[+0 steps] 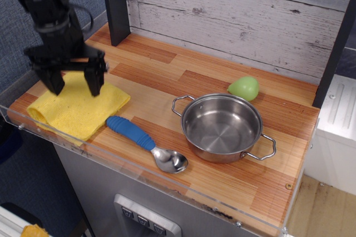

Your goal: Slide the towel straight forward to the front table edge

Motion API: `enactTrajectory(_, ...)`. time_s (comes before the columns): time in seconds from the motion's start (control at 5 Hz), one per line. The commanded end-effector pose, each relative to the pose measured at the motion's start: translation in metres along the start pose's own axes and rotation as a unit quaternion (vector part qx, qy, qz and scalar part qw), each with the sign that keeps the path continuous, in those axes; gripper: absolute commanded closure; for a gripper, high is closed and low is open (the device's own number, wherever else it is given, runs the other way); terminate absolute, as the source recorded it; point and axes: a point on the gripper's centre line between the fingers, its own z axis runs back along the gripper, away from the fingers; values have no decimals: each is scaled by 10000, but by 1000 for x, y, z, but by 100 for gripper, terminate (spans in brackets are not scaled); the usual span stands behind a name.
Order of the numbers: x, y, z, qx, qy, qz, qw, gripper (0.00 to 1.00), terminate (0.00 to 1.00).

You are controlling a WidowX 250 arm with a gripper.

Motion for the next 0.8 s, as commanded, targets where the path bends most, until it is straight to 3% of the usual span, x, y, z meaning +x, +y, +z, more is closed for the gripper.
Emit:
enactTrajectory(0.0, 8, 8, 50, -26, -598, 127, 9981, 0, 0)
enactTrajectory(0.4, 6, 1, 91, -261, -844, 242, 9958, 0, 0)
enactTrajectory(0.6, 6, 1, 91, -261, -844, 242, 9958, 0, 0)
